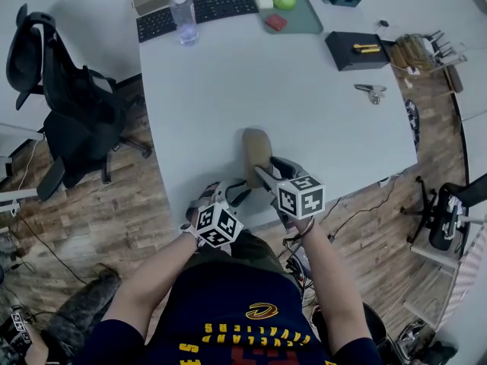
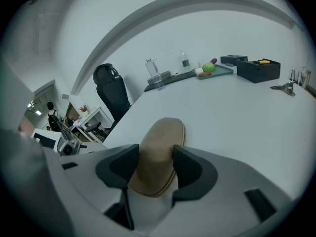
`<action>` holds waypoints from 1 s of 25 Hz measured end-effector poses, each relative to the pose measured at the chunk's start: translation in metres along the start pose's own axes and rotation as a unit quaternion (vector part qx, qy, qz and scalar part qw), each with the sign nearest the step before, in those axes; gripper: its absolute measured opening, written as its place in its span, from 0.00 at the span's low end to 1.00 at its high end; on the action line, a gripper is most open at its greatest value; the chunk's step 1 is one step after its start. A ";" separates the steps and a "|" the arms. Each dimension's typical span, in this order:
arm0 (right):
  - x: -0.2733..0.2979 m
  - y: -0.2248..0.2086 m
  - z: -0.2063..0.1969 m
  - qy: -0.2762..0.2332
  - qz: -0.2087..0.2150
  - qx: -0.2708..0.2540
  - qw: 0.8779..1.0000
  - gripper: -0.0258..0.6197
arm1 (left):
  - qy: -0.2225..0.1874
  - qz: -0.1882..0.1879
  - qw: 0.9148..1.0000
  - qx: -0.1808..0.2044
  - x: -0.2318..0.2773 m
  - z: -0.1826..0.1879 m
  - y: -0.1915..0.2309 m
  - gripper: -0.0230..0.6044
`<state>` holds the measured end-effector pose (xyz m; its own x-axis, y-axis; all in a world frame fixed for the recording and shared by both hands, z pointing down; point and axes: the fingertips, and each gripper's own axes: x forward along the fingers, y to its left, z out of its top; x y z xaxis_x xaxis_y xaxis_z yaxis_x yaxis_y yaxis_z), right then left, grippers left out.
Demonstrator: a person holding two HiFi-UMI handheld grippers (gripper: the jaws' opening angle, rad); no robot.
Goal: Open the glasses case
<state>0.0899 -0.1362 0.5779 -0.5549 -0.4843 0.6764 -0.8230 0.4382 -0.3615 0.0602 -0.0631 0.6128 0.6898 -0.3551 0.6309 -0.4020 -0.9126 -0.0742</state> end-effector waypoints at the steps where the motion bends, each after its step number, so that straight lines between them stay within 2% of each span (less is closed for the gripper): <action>1: 0.000 0.000 0.000 0.000 0.000 0.000 1.000 0.40 | 0.001 -0.005 1.000 0.008 0.000 0.000 0.000 0.22; 8: 0.001 0.000 0.000 0.000 -0.001 0.000 1.000 0.40 | 0.008 -0.036 0.998 0.046 0.000 -0.002 0.001 0.19; 17: 0.000 -0.001 0.000 0.004 -0.002 -0.005 1.000 0.40 | 0.024 -0.078 0.985 0.149 -0.001 -0.001 0.000 0.11; 21: 0.001 -0.001 0.000 0.005 -0.002 -0.006 1.000 0.40 | 0.023 -0.088 0.985 0.149 -0.002 -0.002 0.001 0.11; 25: 0.001 0.000 0.000 0.006 -0.002 -0.007 1.000 0.40 | 0.020 -0.083 0.990 0.112 -0.003 -0.003 0.001 0.11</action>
<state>0.0896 -0.1368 0.5786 -0.5502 -0.4776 0.6850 -0.8234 0.4468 -0.3499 0.0564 -0.0622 0.6132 0.7082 -0.1926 0.6792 -0.1383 -0.9813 -0.1340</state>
